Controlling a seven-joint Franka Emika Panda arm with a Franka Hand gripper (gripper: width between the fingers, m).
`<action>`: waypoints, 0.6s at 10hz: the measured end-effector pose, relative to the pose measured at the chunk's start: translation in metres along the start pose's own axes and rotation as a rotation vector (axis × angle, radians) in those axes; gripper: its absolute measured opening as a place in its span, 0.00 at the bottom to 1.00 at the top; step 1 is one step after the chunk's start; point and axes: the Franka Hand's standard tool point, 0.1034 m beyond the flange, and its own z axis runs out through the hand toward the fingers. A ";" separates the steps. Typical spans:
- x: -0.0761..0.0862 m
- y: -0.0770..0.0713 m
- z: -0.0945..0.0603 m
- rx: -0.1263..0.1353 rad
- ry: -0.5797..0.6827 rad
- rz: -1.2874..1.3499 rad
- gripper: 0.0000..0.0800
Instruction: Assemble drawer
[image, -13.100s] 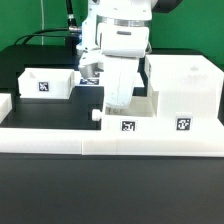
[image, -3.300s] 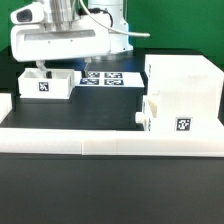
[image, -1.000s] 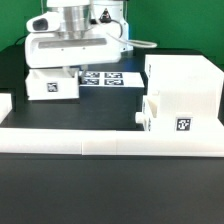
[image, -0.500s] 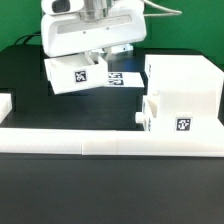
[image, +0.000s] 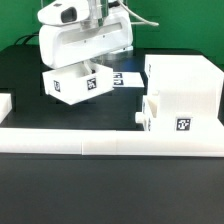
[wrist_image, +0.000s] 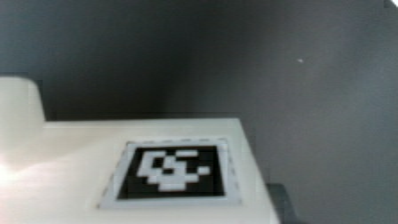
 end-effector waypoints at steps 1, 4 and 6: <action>0.008 0.006 -0.001 -0.011 -0.007 -0.134 0.06; 0.012 0.006 -0.001 -0.021 -0.028 -0.343 0.06; 0.011 0.006 0.000 -0.019 -0.034 -0.492 0.06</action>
Offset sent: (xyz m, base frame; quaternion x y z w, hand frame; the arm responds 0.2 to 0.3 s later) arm 0.0000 0.0000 0.0000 0.0000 0.0000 -0.1296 0.9916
